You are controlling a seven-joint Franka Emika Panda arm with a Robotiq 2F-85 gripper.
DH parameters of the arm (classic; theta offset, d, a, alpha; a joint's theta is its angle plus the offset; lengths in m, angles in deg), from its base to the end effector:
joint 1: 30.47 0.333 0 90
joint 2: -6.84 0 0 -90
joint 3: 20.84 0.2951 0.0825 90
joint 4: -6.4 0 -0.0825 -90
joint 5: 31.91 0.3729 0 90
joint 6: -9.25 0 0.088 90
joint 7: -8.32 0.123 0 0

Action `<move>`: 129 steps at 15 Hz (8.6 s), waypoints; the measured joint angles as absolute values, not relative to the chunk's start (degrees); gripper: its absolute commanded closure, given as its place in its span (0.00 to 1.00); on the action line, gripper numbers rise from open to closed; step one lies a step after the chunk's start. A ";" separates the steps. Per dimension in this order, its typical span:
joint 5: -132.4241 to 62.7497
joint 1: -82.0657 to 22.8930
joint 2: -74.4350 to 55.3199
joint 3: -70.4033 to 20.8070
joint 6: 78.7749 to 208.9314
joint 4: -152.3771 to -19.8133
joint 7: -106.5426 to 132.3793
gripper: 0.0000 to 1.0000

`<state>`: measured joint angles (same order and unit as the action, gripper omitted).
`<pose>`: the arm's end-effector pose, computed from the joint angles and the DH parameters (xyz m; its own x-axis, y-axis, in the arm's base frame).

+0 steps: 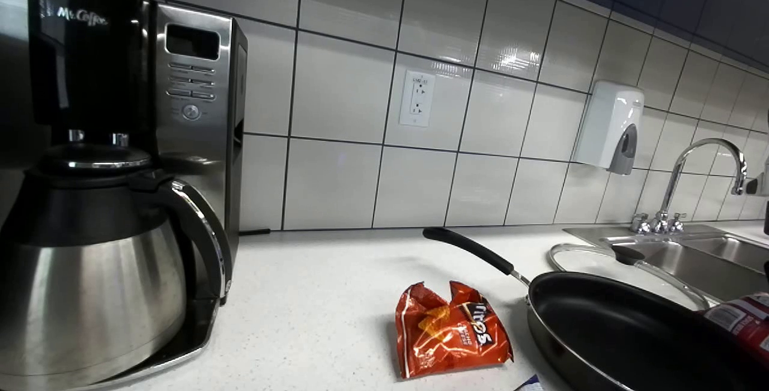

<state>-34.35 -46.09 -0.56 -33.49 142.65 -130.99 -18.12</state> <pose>0.4075 -0.2232 0.2215 0.9801 0.0034 -0.1986 -0.0046 -0.9992 -0.0398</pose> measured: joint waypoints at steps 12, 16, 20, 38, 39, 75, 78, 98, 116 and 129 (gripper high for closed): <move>-34.44 -40.00 7.48 -30.91 142.54 -131.06 -17.16 1.00; -34.43 -36.90 7.57 -28.54 142.54 -130.94 -16.37 1.00; -33.90 -34.45 7.38 -26.54 142.43 -130.94 -16.31 1.00; -30.81 -33.30 -2.57 -25.17 141.45 -131.14 -16.31 1.00; -30.79 -33.32 -3.24 -25.17 141.45 -131.02 -16.31 1.00; -30.31 -33.31 -2.05 -21.86 140.60 -127.97 -16.46 0.00; -29.53 -32.97 -0.66 -20.98 140.59 -127.97 -16.46 0.00; -27.28 -22.30 1.86 -12.76 135.41 -125.18 -5.44 0.00; -27.01 -14.64 -6.62 -6.94 140.98 -121.22 9.27 0.00; -25.34 -13.78 -6.65 -4.97 139.09 -123.88 9.27 0.00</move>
